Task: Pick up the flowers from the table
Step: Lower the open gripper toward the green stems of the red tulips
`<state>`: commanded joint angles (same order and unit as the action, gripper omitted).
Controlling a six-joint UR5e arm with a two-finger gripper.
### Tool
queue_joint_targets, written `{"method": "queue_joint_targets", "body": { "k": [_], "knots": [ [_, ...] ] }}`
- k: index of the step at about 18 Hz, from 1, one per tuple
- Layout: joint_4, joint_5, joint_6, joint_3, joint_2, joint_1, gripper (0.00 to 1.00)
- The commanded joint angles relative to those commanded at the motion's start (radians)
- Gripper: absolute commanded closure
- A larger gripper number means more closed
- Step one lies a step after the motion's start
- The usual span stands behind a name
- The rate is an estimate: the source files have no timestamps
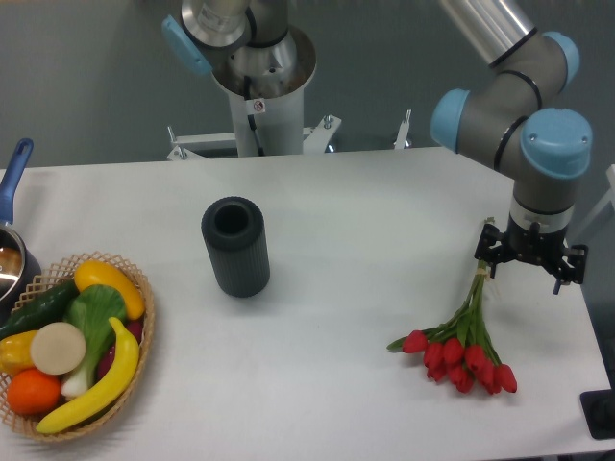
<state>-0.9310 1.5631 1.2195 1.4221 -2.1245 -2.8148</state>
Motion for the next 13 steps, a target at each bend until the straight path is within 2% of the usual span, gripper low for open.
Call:
{"method": "queue_joint_targets", "body": {
  "k": [5, 8, 10, 12, 13],
  "knots": [
    [0.001, 0.002, 0.000, -0.009, -0.017, -0.012, 0.00],
    [0.023, -0.002, -0.014, 0.030, -0.019, -0.015, 0.00],
    [0.069, -0.009, -0.015, 0.070, -0.015, -0.025, 0.00],
    [0.148, -0.009, -0.026, 0.121, -0.014, -0.022, 0.00],
    [0.168, -0.009, -0.037, 0.133, -0.018, -0.020, 0.00]
  ]
}}
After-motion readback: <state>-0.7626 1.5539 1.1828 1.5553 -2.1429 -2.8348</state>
